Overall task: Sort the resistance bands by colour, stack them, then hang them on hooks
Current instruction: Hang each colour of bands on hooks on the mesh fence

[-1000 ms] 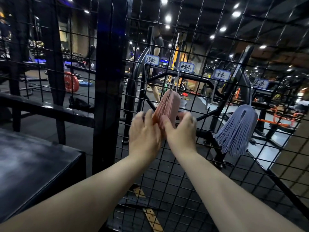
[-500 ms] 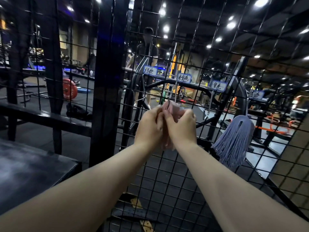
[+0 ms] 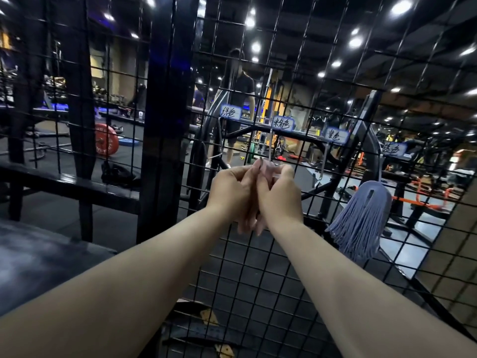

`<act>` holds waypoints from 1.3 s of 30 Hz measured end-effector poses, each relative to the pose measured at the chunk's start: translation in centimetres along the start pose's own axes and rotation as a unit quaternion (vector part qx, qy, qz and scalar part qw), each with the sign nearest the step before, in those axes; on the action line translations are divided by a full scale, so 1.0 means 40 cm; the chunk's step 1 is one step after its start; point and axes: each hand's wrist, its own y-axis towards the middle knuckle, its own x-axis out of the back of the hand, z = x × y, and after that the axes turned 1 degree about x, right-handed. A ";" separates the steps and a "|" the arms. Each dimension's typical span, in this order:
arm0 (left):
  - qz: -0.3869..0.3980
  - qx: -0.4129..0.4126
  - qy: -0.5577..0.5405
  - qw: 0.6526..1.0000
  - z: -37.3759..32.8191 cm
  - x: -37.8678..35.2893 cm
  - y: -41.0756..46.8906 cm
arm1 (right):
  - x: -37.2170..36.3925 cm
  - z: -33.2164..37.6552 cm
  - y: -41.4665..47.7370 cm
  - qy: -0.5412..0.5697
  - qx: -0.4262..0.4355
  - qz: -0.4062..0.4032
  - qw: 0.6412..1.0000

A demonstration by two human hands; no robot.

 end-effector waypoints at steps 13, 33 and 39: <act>0.018 0.030 0.007 0.999 0.058 0.003 -0.018 | -0.030 -0.036 -0.055 -0.069 0.046 0.022 0.996; 0.067 0.065 -0.065 0.994 0.069 0.017 -0.044 | -0.037 -0.080 -0.060 -0.016 0.064 -0.021 0.998; 0.076 0.058 -0.044 0.995 0.073 0.015 -0.040 | -0.038 -0.073 -0.068 -0.043 0.066 -0.026 0.997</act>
